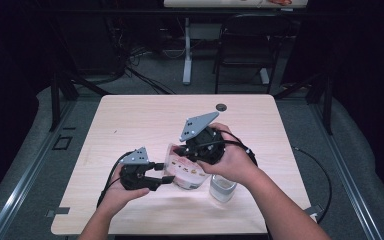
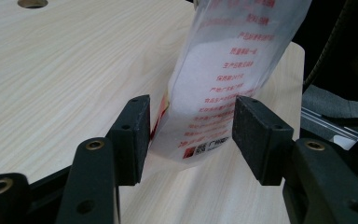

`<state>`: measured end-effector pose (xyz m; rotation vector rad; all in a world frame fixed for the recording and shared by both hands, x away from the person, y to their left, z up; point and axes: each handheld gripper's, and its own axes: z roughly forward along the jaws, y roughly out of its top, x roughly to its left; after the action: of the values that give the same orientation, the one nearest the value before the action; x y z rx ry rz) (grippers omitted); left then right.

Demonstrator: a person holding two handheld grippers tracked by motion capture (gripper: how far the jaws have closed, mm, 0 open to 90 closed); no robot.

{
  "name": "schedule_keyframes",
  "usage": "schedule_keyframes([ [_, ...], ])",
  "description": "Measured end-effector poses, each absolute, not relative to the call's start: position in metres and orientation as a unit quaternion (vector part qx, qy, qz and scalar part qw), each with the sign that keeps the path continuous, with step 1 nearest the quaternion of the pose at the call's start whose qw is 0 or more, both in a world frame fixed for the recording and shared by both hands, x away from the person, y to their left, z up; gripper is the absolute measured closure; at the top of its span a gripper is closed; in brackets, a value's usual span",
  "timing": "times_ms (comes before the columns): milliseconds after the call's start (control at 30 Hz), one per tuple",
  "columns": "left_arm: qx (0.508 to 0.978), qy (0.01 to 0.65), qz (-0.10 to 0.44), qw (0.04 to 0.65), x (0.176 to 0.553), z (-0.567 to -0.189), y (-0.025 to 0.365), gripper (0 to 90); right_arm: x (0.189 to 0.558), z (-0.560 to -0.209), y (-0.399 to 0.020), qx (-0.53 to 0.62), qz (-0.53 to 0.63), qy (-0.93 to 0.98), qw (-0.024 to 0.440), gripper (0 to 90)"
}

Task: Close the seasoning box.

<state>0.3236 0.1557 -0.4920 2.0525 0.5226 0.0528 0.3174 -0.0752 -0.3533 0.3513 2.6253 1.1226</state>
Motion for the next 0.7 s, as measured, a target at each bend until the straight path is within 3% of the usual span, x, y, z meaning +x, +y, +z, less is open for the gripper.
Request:
schedule_keyframes([
  [700,0.851,0.197,0.001,0.486,0.324,-0.510,0.142,39.5,0.315,-0.352,-0.075,0.110,0.390,0.906,0.125,90.0],
])
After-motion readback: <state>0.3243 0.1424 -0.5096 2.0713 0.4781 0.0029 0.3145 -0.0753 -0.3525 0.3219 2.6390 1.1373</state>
